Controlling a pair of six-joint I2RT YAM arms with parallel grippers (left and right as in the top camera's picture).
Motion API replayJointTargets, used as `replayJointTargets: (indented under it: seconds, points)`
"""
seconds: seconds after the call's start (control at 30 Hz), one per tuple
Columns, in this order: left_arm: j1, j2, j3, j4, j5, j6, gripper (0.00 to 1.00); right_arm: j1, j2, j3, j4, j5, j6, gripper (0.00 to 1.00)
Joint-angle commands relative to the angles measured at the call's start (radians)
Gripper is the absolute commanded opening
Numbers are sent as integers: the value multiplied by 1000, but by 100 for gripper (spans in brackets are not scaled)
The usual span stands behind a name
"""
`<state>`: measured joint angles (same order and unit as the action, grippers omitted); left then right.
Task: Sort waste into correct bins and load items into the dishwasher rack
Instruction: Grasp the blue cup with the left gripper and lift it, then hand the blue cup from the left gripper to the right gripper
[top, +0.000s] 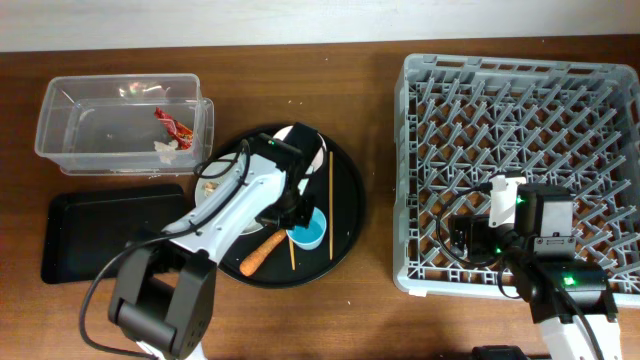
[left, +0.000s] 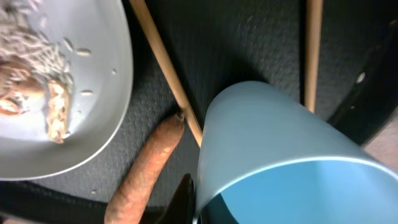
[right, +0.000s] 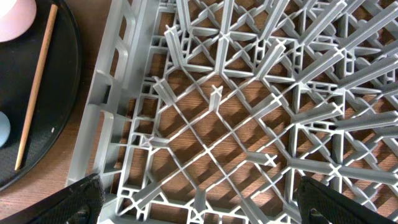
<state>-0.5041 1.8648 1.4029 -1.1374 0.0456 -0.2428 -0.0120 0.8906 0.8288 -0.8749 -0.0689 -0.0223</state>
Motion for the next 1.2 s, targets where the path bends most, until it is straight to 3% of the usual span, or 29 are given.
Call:
replayJointTargets:
  seconds: [0.0, 0.07, 0.1, 0.13, 0.17, 0.27, 0.3, 0.4, 0.7, 1.0, 1.1, 1.17]
  points:
    - [74, 5, 110, 0, 169, 68, 0, 4, 0, 17, 21, 152, 113, 98]
    - [132, 5, 141, 48, 397, 143, 0, 3, 1, 17, 80, 262, 219, 98]
    - [181, 5, 143, 119, 608, 163, 0, 3, 7, 17, 127, 253, 241, 98]
    - [228, 9, 143, 226, 875, 170, 0, 3, 30, 17, 220, 105, 228, 98]
    - [243, 13, 143, 291, 1006, 169, 0, 4, 46, 17, 269, -58, 164, 98]
    - [245, 17, 143, 461, 1279, 169, 0, 4, 95, 17, 386, -669, -55, 98]
    - [238, 17, 143, 488, 1318, 169, 0, 4, 105, 17, 416, -778, -78, 98]
    - [215, 17, 143, 502, 1353, 169, 0, 5, 130, 17, 521, -974, -101, 98]
    - [110, 17, 143, 510, 1407, 168, 0, 5, 150, 17, 629, -1005, -105, 98]
    - [98, 17, 143, 510, 1411, 161, 0, 5, 158, 16, 688, -1125, -105, 99]
    - [98, 17, 143, 510, 1433, 161, 0, 5, 191, 16, 681, -1133, -105, 95]
    - [98, 17, 143, 509, 1433, 161, 0, 5, 204, 16, 681, -1132, -105, 86]
